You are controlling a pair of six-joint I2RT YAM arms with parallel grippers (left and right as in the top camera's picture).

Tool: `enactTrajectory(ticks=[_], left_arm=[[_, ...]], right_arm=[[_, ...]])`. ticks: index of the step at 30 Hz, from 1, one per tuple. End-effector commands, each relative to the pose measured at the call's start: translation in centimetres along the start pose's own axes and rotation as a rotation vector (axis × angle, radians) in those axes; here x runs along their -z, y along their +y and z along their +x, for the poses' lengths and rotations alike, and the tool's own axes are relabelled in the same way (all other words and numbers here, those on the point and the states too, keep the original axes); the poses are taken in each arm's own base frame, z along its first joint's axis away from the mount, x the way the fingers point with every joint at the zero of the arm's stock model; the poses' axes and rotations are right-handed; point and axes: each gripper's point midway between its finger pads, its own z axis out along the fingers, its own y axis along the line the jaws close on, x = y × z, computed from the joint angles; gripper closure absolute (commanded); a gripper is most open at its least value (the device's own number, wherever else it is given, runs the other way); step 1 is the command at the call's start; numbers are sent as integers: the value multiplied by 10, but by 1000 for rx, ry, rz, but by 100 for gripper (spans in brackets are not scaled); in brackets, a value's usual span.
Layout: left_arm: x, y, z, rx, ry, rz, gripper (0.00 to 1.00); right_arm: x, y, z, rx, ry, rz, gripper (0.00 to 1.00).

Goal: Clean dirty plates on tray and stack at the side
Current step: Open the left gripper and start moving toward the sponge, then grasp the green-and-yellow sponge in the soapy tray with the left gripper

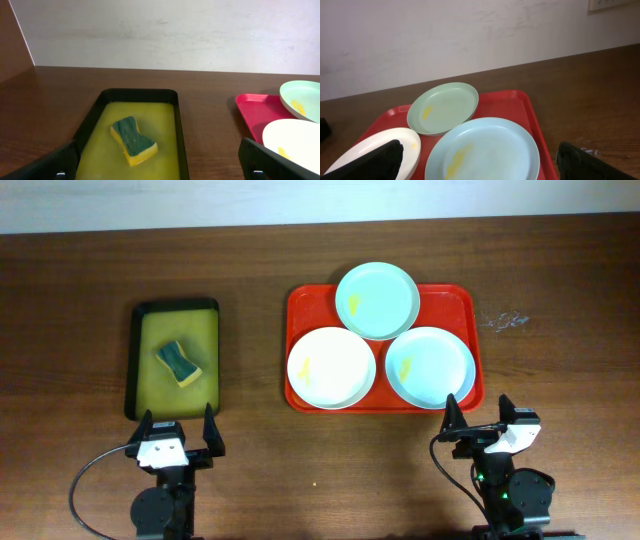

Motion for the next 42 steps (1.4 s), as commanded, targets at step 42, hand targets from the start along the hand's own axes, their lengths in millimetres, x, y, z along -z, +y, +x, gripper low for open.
enactTrajectory(ticks=[42], left_arm=[[45,-71,-127,-58,-466,425,1]], right_arm=[[-1,0,5,-2,15,1,1]])
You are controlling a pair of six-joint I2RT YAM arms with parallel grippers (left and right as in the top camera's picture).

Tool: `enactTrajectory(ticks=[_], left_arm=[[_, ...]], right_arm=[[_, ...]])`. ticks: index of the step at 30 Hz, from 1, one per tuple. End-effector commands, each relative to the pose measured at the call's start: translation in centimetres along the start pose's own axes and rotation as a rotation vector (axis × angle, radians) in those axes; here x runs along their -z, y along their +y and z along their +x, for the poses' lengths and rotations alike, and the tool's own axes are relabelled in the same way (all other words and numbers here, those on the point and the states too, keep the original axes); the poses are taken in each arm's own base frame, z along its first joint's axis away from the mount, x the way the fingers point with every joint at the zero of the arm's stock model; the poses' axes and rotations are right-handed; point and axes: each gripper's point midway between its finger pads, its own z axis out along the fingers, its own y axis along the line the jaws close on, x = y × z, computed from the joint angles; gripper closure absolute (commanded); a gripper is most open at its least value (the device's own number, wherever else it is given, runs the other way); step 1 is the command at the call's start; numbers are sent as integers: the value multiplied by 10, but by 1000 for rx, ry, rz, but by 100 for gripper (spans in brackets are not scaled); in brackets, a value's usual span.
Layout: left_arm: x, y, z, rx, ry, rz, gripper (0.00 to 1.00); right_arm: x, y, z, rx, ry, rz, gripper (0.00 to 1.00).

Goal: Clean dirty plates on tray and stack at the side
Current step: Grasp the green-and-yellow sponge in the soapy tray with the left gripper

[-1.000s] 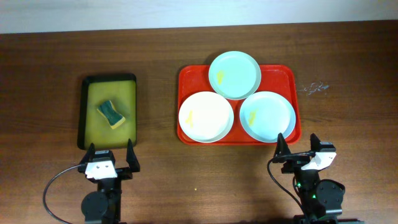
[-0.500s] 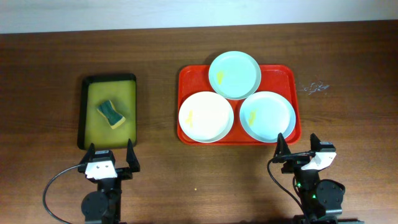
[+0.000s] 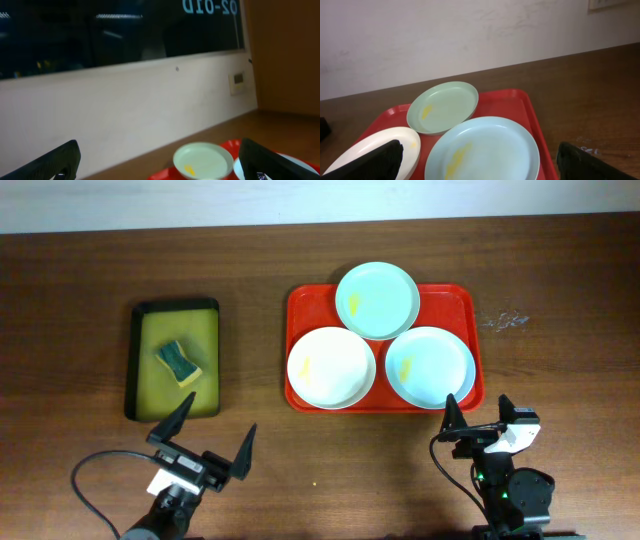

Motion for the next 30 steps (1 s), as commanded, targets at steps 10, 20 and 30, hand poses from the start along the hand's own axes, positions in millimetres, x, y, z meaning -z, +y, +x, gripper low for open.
enactTrajectory(ticks=[10,20,30], left_arm=[[-97,149,82,419,965,-477,1],[-27,173,273,817,1467,-814,1],[9,185,323,818,1553,-939,53]], right_arm=[[0,0,4,-1,10,0,1],[0,0,4,-1,10,0,1],[0,0,4,-1,10,0,1]])
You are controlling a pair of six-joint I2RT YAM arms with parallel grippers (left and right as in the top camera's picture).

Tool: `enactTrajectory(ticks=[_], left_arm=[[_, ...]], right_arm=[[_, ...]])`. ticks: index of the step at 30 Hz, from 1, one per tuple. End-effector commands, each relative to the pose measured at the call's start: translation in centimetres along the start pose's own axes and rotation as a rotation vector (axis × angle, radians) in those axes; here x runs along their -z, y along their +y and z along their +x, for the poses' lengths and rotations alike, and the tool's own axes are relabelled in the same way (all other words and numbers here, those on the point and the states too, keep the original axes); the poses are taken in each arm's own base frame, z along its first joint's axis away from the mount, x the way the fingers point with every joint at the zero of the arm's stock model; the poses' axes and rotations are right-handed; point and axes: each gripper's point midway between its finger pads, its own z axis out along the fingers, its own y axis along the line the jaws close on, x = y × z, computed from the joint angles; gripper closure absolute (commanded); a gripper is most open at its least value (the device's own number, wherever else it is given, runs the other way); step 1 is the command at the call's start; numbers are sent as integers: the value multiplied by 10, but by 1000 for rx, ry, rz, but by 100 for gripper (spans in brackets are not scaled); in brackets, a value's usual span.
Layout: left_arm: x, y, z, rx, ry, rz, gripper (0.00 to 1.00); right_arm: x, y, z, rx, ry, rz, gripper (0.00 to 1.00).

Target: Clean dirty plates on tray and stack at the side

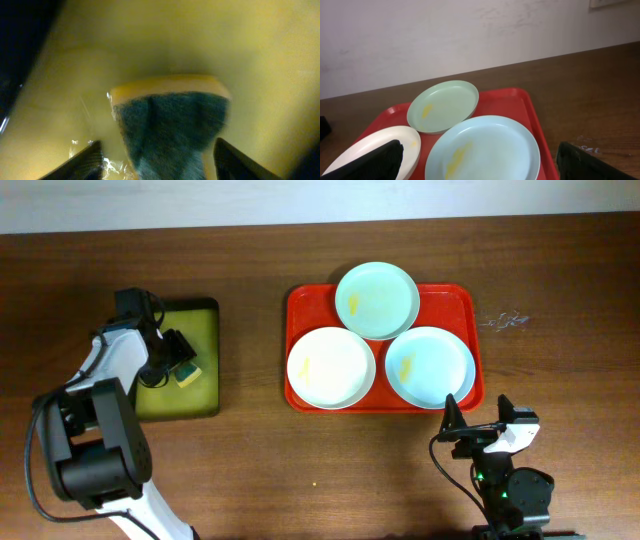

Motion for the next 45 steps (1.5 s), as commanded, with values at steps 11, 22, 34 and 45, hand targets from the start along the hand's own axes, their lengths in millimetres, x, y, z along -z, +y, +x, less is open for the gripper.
enactTrajectory(ticks=[11,22,34,45], left_arm=[[10,-9,-2,10,19,39,58],[106,-37,-27,-27,-150,133,100],[95,-32,-20,-84,-122,34,100],[161,-52,-37,-96,-264,135,100]], right_arm=[[0,0,3,-2,4,1,1],[0,0,3,-2,4,1,1],[0,0,3,-2,4,1,1],[0,0,3,-2,4,1,1]])
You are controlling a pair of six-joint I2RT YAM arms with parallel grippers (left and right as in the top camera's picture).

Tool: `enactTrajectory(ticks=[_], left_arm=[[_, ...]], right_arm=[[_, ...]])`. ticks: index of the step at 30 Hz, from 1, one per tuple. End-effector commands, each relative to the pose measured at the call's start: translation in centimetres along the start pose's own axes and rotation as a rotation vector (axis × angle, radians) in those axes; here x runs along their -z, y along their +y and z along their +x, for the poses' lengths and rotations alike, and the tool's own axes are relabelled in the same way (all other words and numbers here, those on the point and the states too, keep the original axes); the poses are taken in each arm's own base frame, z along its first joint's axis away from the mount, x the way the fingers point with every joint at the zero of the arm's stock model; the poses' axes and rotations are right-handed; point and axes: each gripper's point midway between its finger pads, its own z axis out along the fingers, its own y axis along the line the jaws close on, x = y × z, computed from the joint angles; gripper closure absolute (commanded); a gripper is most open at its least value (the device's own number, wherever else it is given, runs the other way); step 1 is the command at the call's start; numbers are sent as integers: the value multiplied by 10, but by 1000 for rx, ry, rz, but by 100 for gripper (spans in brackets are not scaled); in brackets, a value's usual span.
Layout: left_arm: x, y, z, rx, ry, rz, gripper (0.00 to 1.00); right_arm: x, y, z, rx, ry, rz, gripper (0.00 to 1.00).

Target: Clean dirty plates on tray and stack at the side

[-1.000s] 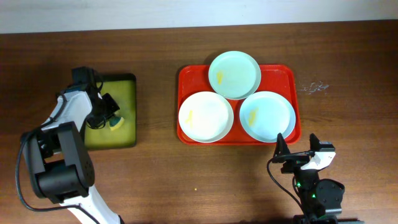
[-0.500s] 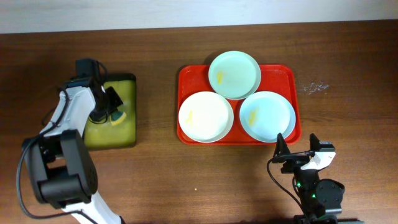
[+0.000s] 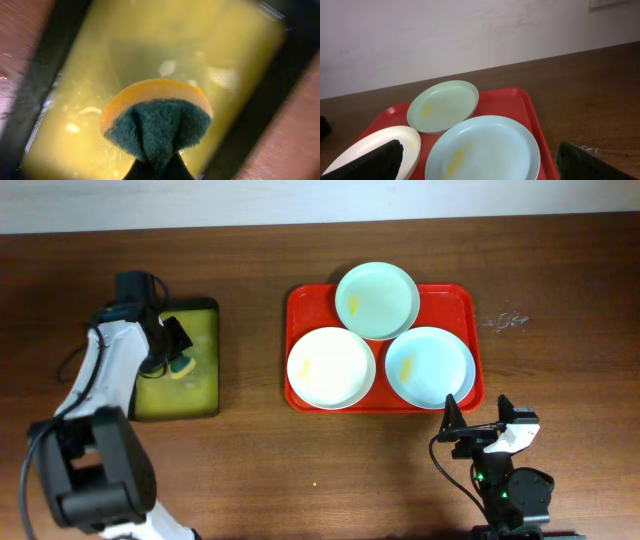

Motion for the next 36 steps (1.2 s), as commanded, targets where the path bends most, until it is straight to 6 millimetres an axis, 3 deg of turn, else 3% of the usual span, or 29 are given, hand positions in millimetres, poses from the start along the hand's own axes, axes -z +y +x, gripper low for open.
enactTrajectory(ticks=[1,2,4,5,7,9,11,15,20,21,23,24,25,28,30,31,33,34,36], left_arm=[[117,-43,-36,-49,-256,217,100],[132,-62,-27,-86,-259,289,100],[136,-98,-1,-162,-196,393,100],[129,-132,29,-248,-124,448,100],[111,-182,79,-392,-29,477,100],[90,-218,120,-499,37,485,100],[54,-242,154,-548,62,412,100],[4,-252,178,-604,51,291,100],[-6,-250,182,-608,69,274,100],[-6,-250,182,-608,69,274,100],[-6,-250,182,-608,69,274,100],[-6,-250,182,-608,70,274,100],[-6,-250,183,-609,70,274,100],[-6,-250,182,-608,70,274,100],[-6,-250,183,-609,70,274,100],[-6,-250,182,-608,70,274,100],[-6,-250,182,-608,70,274,100],[-6,-250,182,-608,70,274,100],[-6,-250,182,-608,70,274,100]], right_arm=[[0,0,3,-1,4,2,1],[0,0,3,-1,4,2,1],[0,0,3,-1,4,2,1],[0,0,3,-1,4,2,1],[0,0,3,-1,4,2,1],[0,0,3,-2,4,2,1],[0,0,3,-1,4,2,1],[0,0,3,-1,4,2,1],[0,0,3,-1,2,2,1],[0,6,-15,-22,-67,-26,1],[9,54,-22,-246,-40,-310,1],[13,65,-29,-310,-44,-381,1],[20,74,-44,-348,-90,-445,1],[56,88,-121,-307,-421,-574,1],[78,77,-173,-328,-603,-512,1],[81,74,-188,-345,-610,-472,1],[77,78,-213,-261,-515,-388,1],[65,80,-216,-222,-404,-335,1],[32,80,-204,-143,-84,-231,2]])
